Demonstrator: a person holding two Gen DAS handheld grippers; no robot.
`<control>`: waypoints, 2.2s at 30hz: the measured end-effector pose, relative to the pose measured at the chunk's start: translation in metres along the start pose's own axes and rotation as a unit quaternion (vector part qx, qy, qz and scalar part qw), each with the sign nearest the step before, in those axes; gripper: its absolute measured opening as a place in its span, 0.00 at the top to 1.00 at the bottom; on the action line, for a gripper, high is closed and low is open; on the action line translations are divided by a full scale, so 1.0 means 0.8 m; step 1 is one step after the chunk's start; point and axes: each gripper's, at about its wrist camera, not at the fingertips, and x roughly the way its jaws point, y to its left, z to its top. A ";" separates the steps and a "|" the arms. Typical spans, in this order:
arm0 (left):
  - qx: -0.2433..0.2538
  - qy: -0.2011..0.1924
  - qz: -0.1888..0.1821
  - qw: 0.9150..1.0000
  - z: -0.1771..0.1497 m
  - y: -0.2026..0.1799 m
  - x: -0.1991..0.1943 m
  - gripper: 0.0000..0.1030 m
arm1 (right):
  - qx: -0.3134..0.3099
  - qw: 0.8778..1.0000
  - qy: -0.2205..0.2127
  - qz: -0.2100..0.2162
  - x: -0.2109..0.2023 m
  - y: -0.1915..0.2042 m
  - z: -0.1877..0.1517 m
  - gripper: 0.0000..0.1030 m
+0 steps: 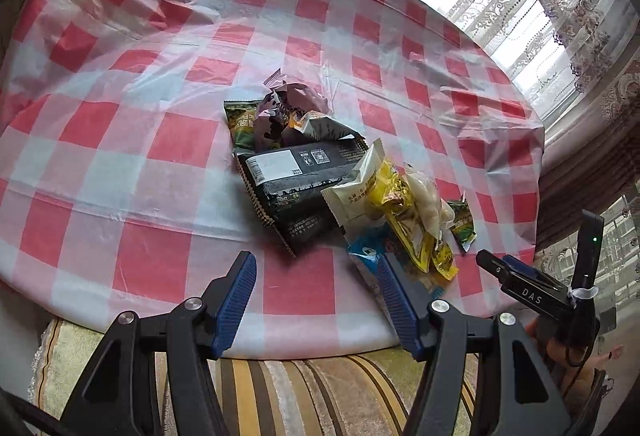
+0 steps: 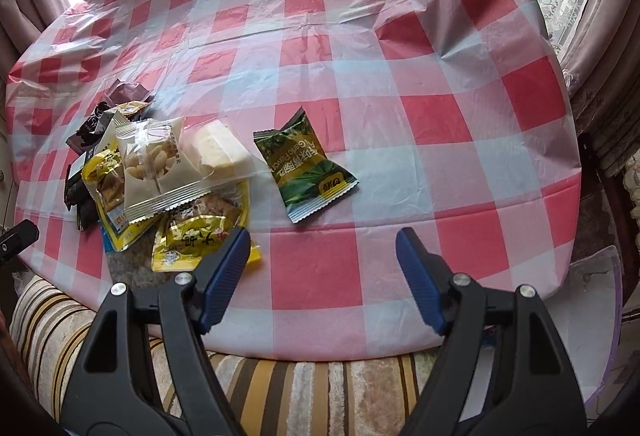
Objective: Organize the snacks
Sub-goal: 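Return both tools to the table and grasp the green pea packet with the right tool, then grasp the white cookie packet with the left tool while the right tool holds the pea packet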
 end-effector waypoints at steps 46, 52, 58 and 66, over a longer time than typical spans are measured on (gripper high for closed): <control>0.234 0.098 -0.079 0.964 0.024 -0.191 0.151 0.62 | -0.017 1.000 -0.006 0.009 0.056 -0.023 0.033 0.62; 0.261 0.123 -0.067 0.955 0.012 -0.210 0.170 0.42 | 0.010 1.000 -0.002 0.006 0.033 -0.054 0.007 0.62; 0.299 0.119 -0.061 0.945 0.011 -0.237 0.184 0.50 | 0.030 1.000 0.001 0.004 0.025 -0.075 -0.012 0.62; 0.350 0.085 -0.069 0.930 0.000 -0.268 0.169 0.61 | 0.039 0.999 0.001 0.007 0.025 -0.082 -0.015 0.63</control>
